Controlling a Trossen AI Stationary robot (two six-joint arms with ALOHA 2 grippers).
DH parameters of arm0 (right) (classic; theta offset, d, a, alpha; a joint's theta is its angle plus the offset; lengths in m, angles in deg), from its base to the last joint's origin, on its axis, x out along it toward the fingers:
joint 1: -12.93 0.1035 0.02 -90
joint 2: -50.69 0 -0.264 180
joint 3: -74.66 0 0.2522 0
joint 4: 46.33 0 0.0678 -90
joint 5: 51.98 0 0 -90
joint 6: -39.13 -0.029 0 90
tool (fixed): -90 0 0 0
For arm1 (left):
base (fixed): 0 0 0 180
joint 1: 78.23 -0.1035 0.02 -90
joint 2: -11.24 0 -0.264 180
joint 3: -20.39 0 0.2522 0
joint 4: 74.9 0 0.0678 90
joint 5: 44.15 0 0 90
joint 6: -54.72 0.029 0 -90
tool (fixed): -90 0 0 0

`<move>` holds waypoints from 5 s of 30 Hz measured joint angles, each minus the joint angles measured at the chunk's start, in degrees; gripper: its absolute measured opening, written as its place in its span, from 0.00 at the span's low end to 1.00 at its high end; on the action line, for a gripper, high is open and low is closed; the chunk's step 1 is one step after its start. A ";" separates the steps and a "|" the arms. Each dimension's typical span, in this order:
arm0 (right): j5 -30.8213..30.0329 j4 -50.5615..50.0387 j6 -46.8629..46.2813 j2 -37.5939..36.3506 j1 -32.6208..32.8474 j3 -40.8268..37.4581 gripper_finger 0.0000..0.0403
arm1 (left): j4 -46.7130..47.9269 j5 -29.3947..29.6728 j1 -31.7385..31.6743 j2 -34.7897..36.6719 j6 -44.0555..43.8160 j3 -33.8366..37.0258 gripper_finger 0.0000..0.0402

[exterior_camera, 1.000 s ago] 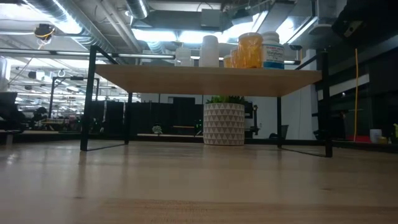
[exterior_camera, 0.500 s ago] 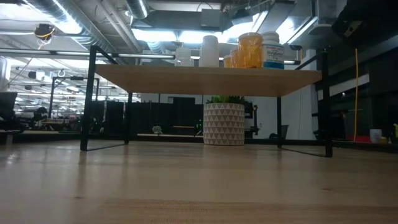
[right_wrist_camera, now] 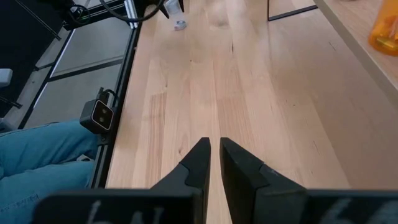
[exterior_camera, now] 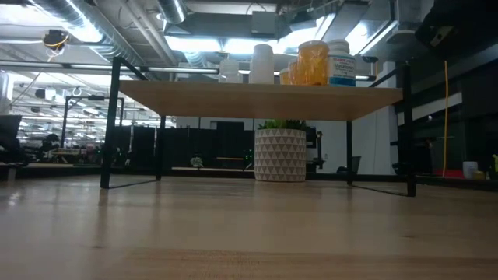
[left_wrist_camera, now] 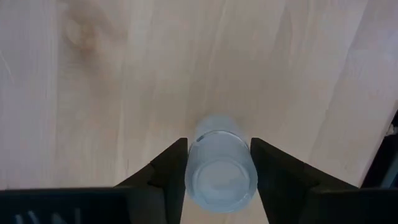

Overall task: Pick and place medicine bottles onto shelf by color
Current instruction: Put the transparent pill bottle on the shelf aligned with the other transparent pill bottle, then adjust the transparent pill bottles on the shelf

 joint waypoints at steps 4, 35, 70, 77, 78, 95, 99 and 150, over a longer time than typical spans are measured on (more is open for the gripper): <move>0.00 -0.02 0.02 0.00 -0.01 0.00 0.10 | -0.02 -0.42 -0.50 0.06 0.04 -0.02 0.35; 0.52 -0.08 0.02 0.00 0.00 0.00 0.10 | 14.84 2.10 -47.82 2.55 46.70 -35.34 0.30; 0.66 -0.22 -0.20 0.00 -0.01 0.00 0.10 | 13.81 0.65 -49.70 -2.63 51.07 -35.36 0.43; 0.68 -0.22 -0.20 0.00 -0.02 0.00 0.10 | 14.29 0.94 -49.70 -2.63 50.71 -35.36 0.47; 0.70 -0.22 -0.20 0.00 0.00 0.00 0.10 | 14.26 0.96 -49.70 -2.63 50.71 -35.36 0.47; 0.70 -0.44 -0.17 0.00 0.00 0.00 0.10 | 24.73 2.77 -48.83 -1.87 49.22 -44.94 0.49; 0.70 -0.45 -0.17 0.00 -0.01 0.01 0.10 | 29.64 10.24 -49.49 -1.89 50.98 -46.47 0.49; 0.59 -0.85 -0.22 -0.02 -0.02 0.02 0.10 | 17.55 0.87 -68.24 -9.20 62.66 -46.58 0.49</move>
